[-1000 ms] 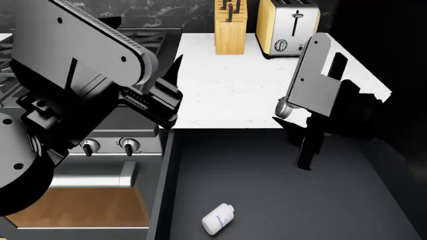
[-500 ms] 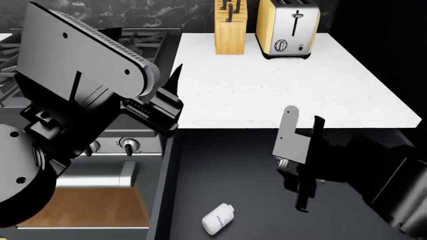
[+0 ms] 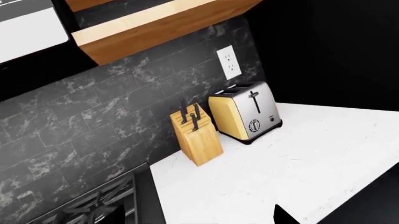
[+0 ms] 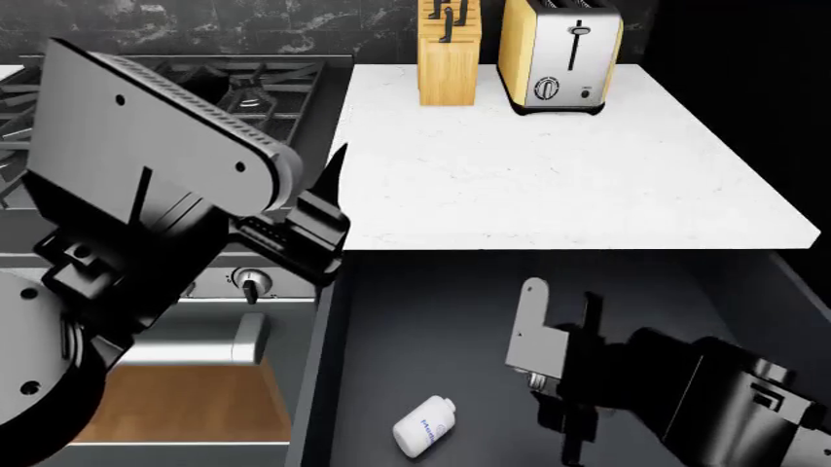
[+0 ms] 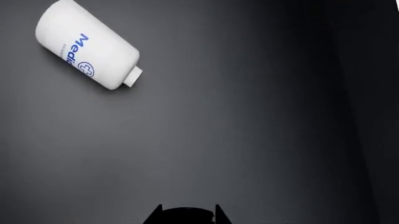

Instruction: Pick and place the shaker into the drawer. Then close the cabinet.

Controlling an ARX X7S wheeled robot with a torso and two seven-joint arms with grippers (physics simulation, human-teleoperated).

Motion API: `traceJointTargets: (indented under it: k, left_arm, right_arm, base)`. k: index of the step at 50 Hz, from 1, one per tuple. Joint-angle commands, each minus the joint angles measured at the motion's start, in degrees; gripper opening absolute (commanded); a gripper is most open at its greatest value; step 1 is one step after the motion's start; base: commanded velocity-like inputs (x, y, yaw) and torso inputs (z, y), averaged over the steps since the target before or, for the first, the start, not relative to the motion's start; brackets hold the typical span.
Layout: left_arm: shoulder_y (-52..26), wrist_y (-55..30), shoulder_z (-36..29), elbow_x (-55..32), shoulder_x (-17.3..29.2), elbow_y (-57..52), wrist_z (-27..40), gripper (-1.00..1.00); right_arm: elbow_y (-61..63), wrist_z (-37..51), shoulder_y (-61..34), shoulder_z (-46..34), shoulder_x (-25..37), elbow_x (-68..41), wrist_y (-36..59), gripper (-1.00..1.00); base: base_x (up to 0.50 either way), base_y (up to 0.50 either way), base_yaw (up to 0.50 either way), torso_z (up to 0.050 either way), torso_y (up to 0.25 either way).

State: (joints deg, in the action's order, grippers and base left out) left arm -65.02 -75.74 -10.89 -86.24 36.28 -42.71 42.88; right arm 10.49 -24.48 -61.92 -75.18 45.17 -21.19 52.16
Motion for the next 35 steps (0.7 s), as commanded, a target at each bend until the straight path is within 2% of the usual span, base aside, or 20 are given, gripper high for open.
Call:
traceJointTargets:
  k: [1,2,6,13,19,21,27,31,35]
  left_arm:
    - [-0.18,0.39,0.0,-2.55,0.86,-0.21,2.03,1.0]
    - [-0.17,0.44,-0.01,-2.57,0.92,-0.22,2.05,1.0]
    - [0.16,0.79,0.04,-2.61,1.14,-0.48,2.15,1.0]
    - [0.5,1.46,0.03,-2.17,1.14,-0.65,1.99,1.0]
    - [-0.22,1.74,-0.24,-2.61,1.0,-0.55,2.59,1.0]
    - [-0.45,1.78,-0.38,-2.97,0.99,-0.57,2.84,1.0]
    - [-1.19,1.89,-0.93,-3.79,0.78,-0.38,3.56,1.0]
    - [-1.54,1.97,-1.31,-3.76,0.58,-0.27,3.54,1.0]
    - [-1.39,2.31,-1.33,-3.84,0.6,-0.45,3.78,1.0]
  right_arm:
    - [-6.03,2.28,1.72,-0.82,-3.06,2.72,-2.4,-1.0]
    - [-6.72,2.93,1.75,-0.38,-3.4,2.9,-2.81,1.0]
    - [-7.19,6.2,1.29,4.09,-3.52,1.88,-4.64,1.0]
    - [4.71,9.48,-1.54,15.69,2.1,-6.26,-3.76,1.0]
    - [15.58,11.06,-5.96,26.76,7.33,-16.01,-1.52,1.0]
    - [18.67,13.0,-6.56,32.59,8.83,-22.37,-0.98,1.0]
    - [22.06,22.78,-8.34,48.91,11.25,-44.62,0.62,1.0]
    - [21.5,28.03,-9.12,54.07,11.72,-52.36,0.05,1.0]
    - [20.46,39.3,-8.53,57.69,10.05,-56.39,-1.28,1.0]
  base:
    - [0.0,0.0,0.0,0.0,0.0]
    - [0.0,0.0,0.0,0.0,0.0]
    - [0.0,0.0,0.0,0.0,0.0]
    - [0.0,0.0,0.0,0.0,0.0]
    - [0.0,0.0,0.0,0.0,0.0]
    - [0.0,0.0,0.0,0.0,0.0]
    - [0.0,0.0,0.0,0.0,0.0]
    - [0.0,0.0,0.0,0.0,0.0]
    - [0.0,0.0,0.0,0.0,0.0]
